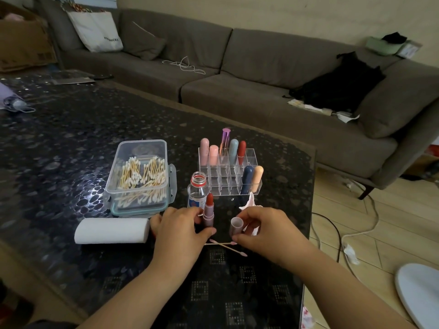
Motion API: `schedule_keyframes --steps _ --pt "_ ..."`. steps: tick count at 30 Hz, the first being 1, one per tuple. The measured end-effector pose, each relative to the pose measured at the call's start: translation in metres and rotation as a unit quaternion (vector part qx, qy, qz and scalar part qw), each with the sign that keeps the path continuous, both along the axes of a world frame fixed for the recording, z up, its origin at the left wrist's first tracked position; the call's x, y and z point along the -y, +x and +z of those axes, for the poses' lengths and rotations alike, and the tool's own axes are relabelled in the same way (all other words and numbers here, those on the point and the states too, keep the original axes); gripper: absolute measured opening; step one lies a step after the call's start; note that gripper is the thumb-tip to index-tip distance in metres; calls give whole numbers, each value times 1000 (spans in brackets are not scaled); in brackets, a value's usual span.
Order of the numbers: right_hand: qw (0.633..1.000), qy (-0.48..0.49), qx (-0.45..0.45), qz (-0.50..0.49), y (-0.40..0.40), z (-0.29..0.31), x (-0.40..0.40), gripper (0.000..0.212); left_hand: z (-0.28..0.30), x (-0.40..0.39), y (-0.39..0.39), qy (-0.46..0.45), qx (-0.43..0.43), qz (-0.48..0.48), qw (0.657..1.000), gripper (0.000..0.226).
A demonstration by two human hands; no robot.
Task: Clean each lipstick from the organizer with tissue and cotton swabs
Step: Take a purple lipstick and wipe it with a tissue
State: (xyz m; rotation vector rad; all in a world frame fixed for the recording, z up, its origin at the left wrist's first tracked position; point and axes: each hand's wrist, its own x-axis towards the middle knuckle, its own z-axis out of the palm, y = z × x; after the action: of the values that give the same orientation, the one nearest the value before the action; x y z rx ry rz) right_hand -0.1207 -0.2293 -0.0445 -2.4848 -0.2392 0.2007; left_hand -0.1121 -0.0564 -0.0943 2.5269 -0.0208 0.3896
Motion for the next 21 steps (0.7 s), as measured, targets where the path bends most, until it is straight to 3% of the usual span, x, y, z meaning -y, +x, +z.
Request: schedule_keyframes --steps 6,12,15,17,19,21 --pt "999 38 10 -2 -4 4 2 21 13 -6 -22 -150 106 -34 982 24" --pt "993 104 -4 57 -9 5 -1 22 22 -7 -42 -276 -68 -117 952 9" --pt "985 149 -16 82 -13 5 -8 24 27 -2 -46 -432 -186 -177 864 19" --pt "981 172 -30 86 -16 6 -10 29 26 -1 -44 -484 -213 -180 829 20" --pt "980 169 -38 94 -15 9 -7 34 23 -2 -41 -493 -208 -157 830 18" --pt "993 100 1 68 -11 8 0 36 21 -2 -38 -482 -195 -122 846 16"
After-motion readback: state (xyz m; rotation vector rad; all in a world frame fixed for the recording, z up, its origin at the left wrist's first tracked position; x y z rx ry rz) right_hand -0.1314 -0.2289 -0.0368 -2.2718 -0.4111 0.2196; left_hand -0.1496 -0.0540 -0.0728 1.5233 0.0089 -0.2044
